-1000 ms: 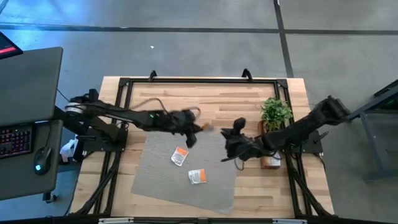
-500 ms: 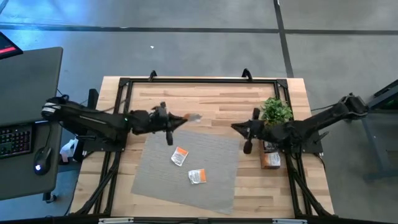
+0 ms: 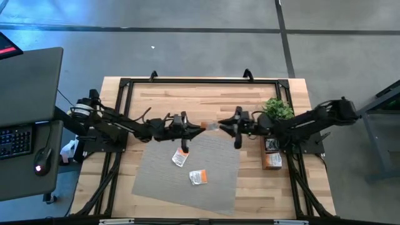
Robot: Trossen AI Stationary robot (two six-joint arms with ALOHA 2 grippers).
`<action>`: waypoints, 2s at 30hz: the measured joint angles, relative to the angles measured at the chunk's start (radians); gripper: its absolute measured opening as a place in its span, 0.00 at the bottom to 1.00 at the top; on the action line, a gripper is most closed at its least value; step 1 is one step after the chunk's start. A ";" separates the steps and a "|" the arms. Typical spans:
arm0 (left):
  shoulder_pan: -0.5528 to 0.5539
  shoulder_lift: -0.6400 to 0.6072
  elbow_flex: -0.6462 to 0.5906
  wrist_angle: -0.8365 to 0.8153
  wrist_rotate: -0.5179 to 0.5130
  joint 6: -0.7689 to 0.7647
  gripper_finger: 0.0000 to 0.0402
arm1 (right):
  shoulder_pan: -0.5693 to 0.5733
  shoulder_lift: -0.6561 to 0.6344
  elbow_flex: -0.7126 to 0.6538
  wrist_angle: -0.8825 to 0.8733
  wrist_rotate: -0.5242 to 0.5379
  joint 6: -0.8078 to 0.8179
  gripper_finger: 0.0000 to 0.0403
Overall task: Pick & Place Tea
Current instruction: Put the white tea bag into the bottom section of the wooden organizer
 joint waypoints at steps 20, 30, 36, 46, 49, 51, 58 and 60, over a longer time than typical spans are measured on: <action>-0.013 0.024 0.037 -0.049 -0.068 -0.002 0.00 | -0.002 0.002 0.067 -0.011 -0.057 -0.076 0.35; -0.013 0.024 0.037 -0.057 -0.104 -0.001 0.00 | -0.012 0.008 0.067 -0.038 -0.038 -0.128 0.03; -0.013 0.022 0.038 -0.134 -0.148 -0.008 0.02 | 0.013 0.008 0.066 -0.049 0.009 -0.159 0.02; -0.013 0.024 0.080 -0.306 -0.146 -0.008 0.26 | 0.084 -0.002 0.066 -0.161 0.151 -0.132 0.01; -0.013 0.024 0.094 -0.380 -0.135 -0.026 0.35 | 0.120 -0.061 0.069 -0.266 0.202 -0.107 0.01; -0.013 0.024 0.097 -0.410 -0.133 -0.032 0.40 | 0.149 -0.128 0.098 -0.458 0.240 -0.047 0.00; -0.013 0.024 0.099 -0.393 -0.168 -0.035 0.44 | 0.272 -0.265 0.446 -1.529 0.273 0.413 0.00; -0.013 0.024 0.099 -0.396 -0.193 -0.035 0.45 | 0.288 -0.244 0.554 -1.786 0.158 0.666 0.00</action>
